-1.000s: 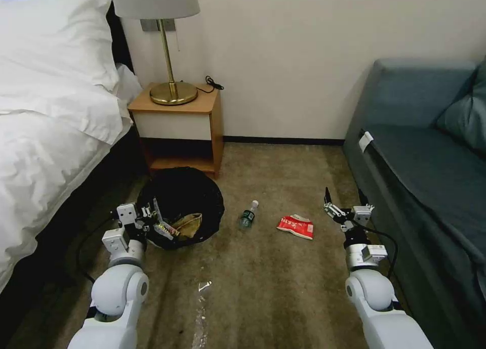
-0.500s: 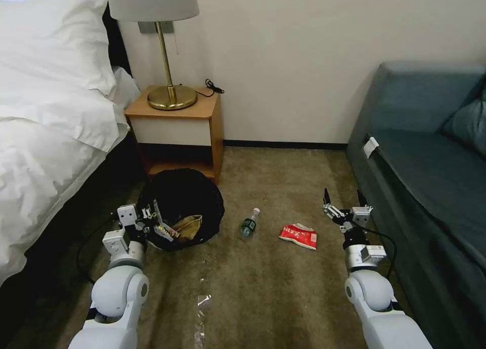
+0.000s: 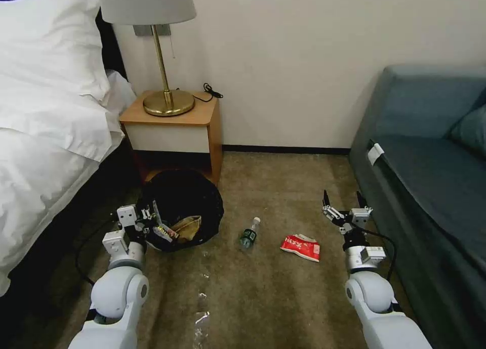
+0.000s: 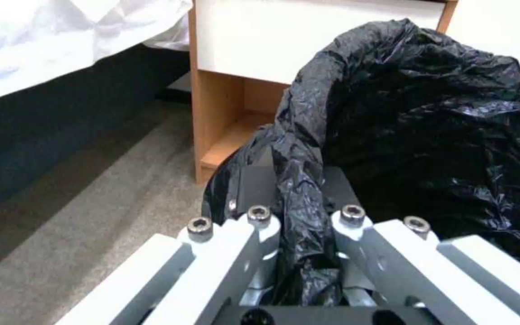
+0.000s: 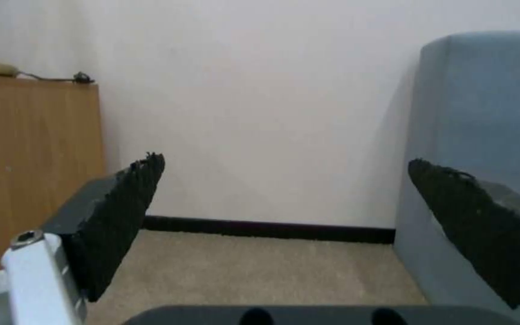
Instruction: Pick up the trash bin, then pick up the garbage on the floor and place it into the trash bin.
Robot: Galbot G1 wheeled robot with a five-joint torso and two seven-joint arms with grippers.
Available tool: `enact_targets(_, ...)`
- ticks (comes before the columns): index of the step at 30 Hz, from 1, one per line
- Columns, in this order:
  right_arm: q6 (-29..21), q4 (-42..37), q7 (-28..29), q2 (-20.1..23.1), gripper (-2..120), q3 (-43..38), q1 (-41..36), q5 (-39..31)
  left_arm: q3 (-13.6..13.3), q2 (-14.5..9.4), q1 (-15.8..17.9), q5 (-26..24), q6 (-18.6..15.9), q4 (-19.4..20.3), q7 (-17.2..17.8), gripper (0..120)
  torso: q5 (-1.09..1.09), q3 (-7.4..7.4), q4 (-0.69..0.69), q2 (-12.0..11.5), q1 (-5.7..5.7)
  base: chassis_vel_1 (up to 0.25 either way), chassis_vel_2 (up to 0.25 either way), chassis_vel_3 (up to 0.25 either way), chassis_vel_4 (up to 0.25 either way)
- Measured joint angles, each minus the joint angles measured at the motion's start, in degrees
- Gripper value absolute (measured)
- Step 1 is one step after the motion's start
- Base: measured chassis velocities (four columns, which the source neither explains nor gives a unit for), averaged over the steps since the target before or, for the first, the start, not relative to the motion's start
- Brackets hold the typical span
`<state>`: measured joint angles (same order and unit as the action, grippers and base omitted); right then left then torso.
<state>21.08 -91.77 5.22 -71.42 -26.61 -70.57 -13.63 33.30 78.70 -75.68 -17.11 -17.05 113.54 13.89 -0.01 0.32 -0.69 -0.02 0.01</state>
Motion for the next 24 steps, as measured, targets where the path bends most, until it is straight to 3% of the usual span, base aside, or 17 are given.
enact_targets(15,2.8,2.0,-0.6,1.0,100,1.2,1.8,2.3,0.3,0.0,-0.5,0.0,0.2,0.4,0.0,5,0.00,0.00,0.00,0.0,0.00,-0.031,0.025,0.030,-0.035)
enact_targets(17,3.9,3.5,-1.1,2.7,100,2.1,3.0,4.0,0.3,0.1,-0.8,0.0,0.2,0.4,0.0,5,0.00,0.00,0.00,0.0,0.00,0.000,0.000,0.000,0.000)
enact_targets(18,4.0,5.0,-1.8,6.2,100,3.9,4.6,4.8,0.4,0.1,-1.0,0.1,0.3,0.4,0.0,5,0.02,0.00,0.00,0.0,0.00,0.000,0.000,0.000,0.000)
enact_targets(19,4.0,5.0,-1.8,6.2,100,3.9,4.6,4.8,0.4,0.1,-1.0,0.1,0.3,0.4,0.0,5,0.02,0.00,0.00,0.0,0.00,0.000,0.000,0.000,0.000)
enact_targets(20,3.5,6.0,-3.7,9.1,100,5.1,5.9,4.6,0.4,0.0,-1.1,0.1,0.3,0.5,0.0,5,0.00,0.00,0.00,0.0,0.00,0.000,0.000,0.000,0.000)
enact_targets(22,3.1,6.5,-5.3,10.4,100,5.6,6.5,4.2,0.5,0.0,-1.1,0.1,0.3,0.5,0.0,5,0.00,0.00,0.00,0.0,0.00,0.000,0.000,0.000,0.000)
enact_targets(24,1.7,9.9,-12.9,15.0,100,8.9,10.7,1.7,0.8,0.1,-1.3,0.1,0.3,0.6,0.0,5,0.00,0.00,-0.02,0.0,0.00,0.000,0.000,0.000,0.000)
